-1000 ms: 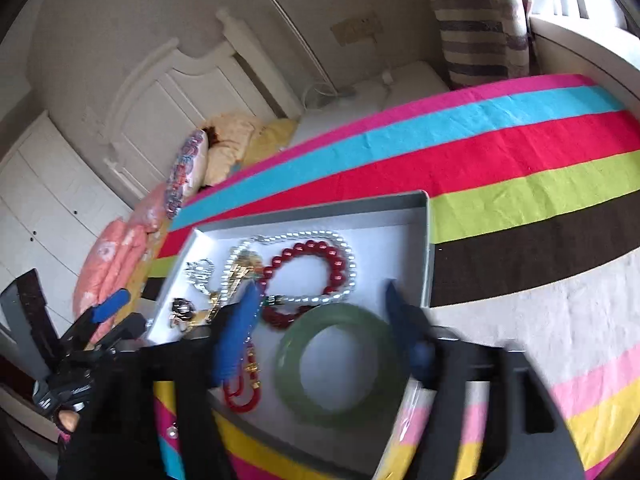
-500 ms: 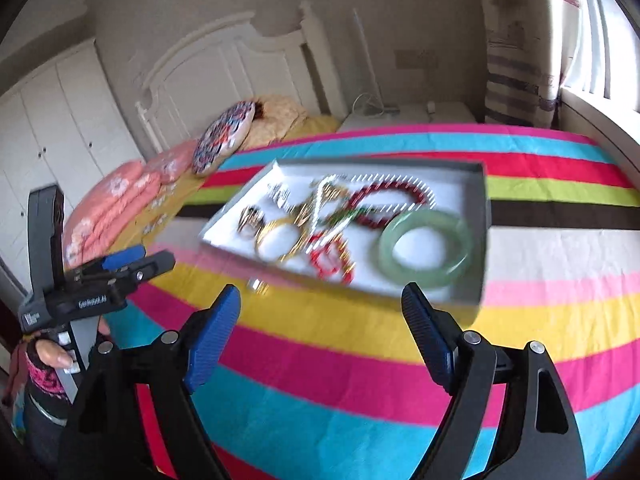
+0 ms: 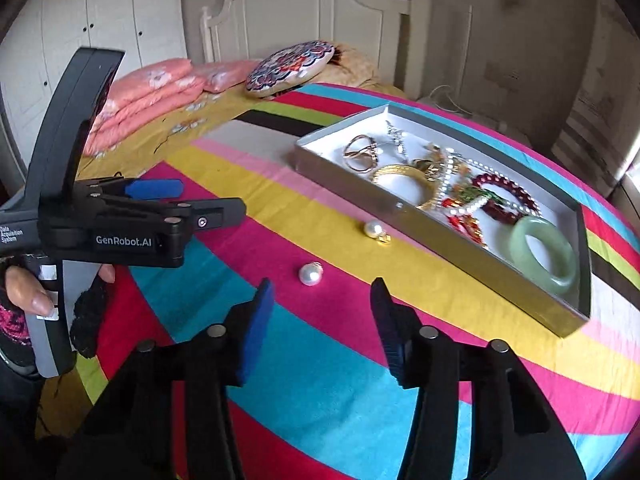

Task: Organize jewelry
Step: 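Move both tools back toward the two pearl earrings on the bedspread, then grasp one pearl earring with the left tool while the right tool grasps the other, then carry both pearl earrings into the box and open both tools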

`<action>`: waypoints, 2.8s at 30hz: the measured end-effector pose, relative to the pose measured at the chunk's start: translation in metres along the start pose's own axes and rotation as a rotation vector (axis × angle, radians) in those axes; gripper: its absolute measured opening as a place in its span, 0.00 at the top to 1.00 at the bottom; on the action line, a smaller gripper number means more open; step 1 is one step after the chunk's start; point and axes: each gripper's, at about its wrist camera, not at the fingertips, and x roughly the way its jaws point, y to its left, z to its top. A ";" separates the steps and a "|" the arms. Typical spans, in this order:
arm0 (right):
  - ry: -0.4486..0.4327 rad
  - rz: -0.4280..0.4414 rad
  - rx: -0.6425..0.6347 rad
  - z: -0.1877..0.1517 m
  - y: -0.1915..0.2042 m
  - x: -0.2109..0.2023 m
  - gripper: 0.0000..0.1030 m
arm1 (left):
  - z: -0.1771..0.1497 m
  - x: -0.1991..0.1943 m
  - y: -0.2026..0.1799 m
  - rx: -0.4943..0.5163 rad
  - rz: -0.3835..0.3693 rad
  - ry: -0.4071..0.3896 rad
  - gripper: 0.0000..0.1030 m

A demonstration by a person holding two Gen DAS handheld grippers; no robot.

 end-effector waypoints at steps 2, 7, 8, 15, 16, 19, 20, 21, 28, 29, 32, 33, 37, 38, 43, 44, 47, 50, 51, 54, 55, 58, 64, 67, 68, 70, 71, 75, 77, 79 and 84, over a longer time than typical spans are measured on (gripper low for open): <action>0.009 -0.001 -0.018 0.003 0.003 0.008 0.59 | -0.001 0.001 0.002 -0.011 -0.006 0.005 0.02; 0.059 0.017 -0.002 0.009 -0.001 0.026 0.67 | -0.001 0.000 0.007 -0.041 -0.028 -0.002 0.02; 0.063 0.014 0.005 0.009 -0.003 0.028 0.68 | -0.001 0.000 0.007 -0.042 -0.030 -0.003 0.02; 0.064 0.001 -0.018 0.010 0.001 0.031 0.70 | 0.001 0.001 0.006 -0.035 -0.018 0.001 0.02; 0.064 -0.003 -0.023 0.011 0.003 0.033 0.71 | 0.001 0.001 0.005 -0.033 -0.015 0.001 0.02; 0.061 -0.030 -0.044 0.012 0.009 0.033 0.80 | 0.001 0.002 0.005 -0.032 -0.013 0.002 0.02; 0.061 -0.040 -0.051 0.012 0.011 0.033 0.84 | 0.001 0.002 0.005 -0.032 -0.011 0.002 0.02; 0.060 -0.049 -0.056 0.012 0.011 0.033 0.85 | 0.001 0.002 0.005 -0.032 -0.010 0.003 0.02; 0.023 -0.048 0.026 -0.002 -0.010 0.012 0.85 | 0.002 0.006 -0.008 0.017 0.027 0.032 0.02; 0.013 -0.065 0.049 -0.007 -0.020 0.005 0.85 | 0.002 0.006 -0.013 0.039 0.029 0.036 0.02; -0.011 -0.103 0.111 -0.021 -0.043 -0.012 0.85 | 0.005 0.010 -0.040 0.078 -0.012 0.037 0.02; -0.015 -0.115 0.133 -0.026 -0.052 -0.016 0.85 | 0.005 0.012 -0.047 0.086 -0.023 0.042 0.02; -0.028 -0.145 0.197 -0.044 -0.080 -0.033 0.85 | 0.010 0.033 -0.094 0.164 -0.024 0.062 0.05; -0.027 -0.156 0.204 -0.048 -0.085 -0.036 0.85 | 0.011 0.038 -0.104 0.183 -0.023 0.065 0.07; -0.050 -0.137 0.265 -0.064 -0.101 -0.047 0.85 | 0.019 0.054 -0.123 0.197 -0.019 0.062 0.36; -0.060 -0.131 0.272 -0.065 -0.104 -0.049 0.85 | 0.020 0.056 -0.123 0.195 -0.019 0.060 0.39; -0.062 -0.132 0.259 -0.065 -0.102 -0.048 0.85 | 0.024 0.060 -0.127 0.201 -0.014 0.056 0.53; -0.066 -0.121 0.261 -0.066 -0.102 -0.049 0.85 | 0.021 0.060 -0.133 0.240 0.015 0.045 0.54; -0.069 -0.115 0.268 -0.066 -0.103 -0.050 0.85 | 0.020 0.060 -0.135 0.248 0.017 0.044 0.55; -0.073 -0.109 0.275 -0.065 -0.102 -0.050 0.85 | 0.017 0.058 -0.135 0.260 0.017 0.042 0.65; -0.073 -0.111 0.273 -0.065 -0.102 -0.050 0.85 | 0.017 0.058 -0.135 0.265 0.017 0.042 0.70; -0.073 -0.112 0.272 -0.065 -0.102 -0.050 0.85 | 0.016 0.058 -0.137 0.298 0.027 0.042 0.78; -0.068 -0.115 0.273 -0.065 -0.102 -0.049 0.85 | 0.013 0.056 -0.138 0.320 0.020 0.041 0.83; -0.068 -0.119 0.276 -0.064 -0.102 -0.049 0.85 | 0.011 0.054 -0.137 0.326 0.014 0.039 0.83; -0.072 -0.121 0.277 -0.065 -0.102 -0.050 0.85 | 0.011 0.052 -0.137 0.325 0.014 0.034 0.83; -0.081 -0.124 0.277 -0.065 -0.102 -0.051 0.85 | 0.009 0.048 -0.136 0.324 0.009 0.027 0.83; -0.085 -0.128 0.275 -0.065 -0.101 -0.052 0.85 | 0.008 0.047 -0.136 0.324 0.005 0.026 0.83; -0.083 -0.140 0.271 -0.065 -0.100 -0.052 0.85 | 0.003 0.040 -0.137 0.329 -0.012 0.016 0.83; -0.079 -0.143 0.268 -0.064 -0.099 -0.052 0.85 | 0.002 0.037 -0.135 0.328 -0.021 0.011 0.83; -0.075 -0.143 0.260 -0.063 -0.097 -0.051 0.85 | 0.002 0.033 -0.133 0.321 -0.032 0.004 0.83; -0.082 -0.134 0.253 -0.056 -0.095 -0.051 0.85 | 0.005 0.018 -0.129 0.301 -0.057 -0.024 0.83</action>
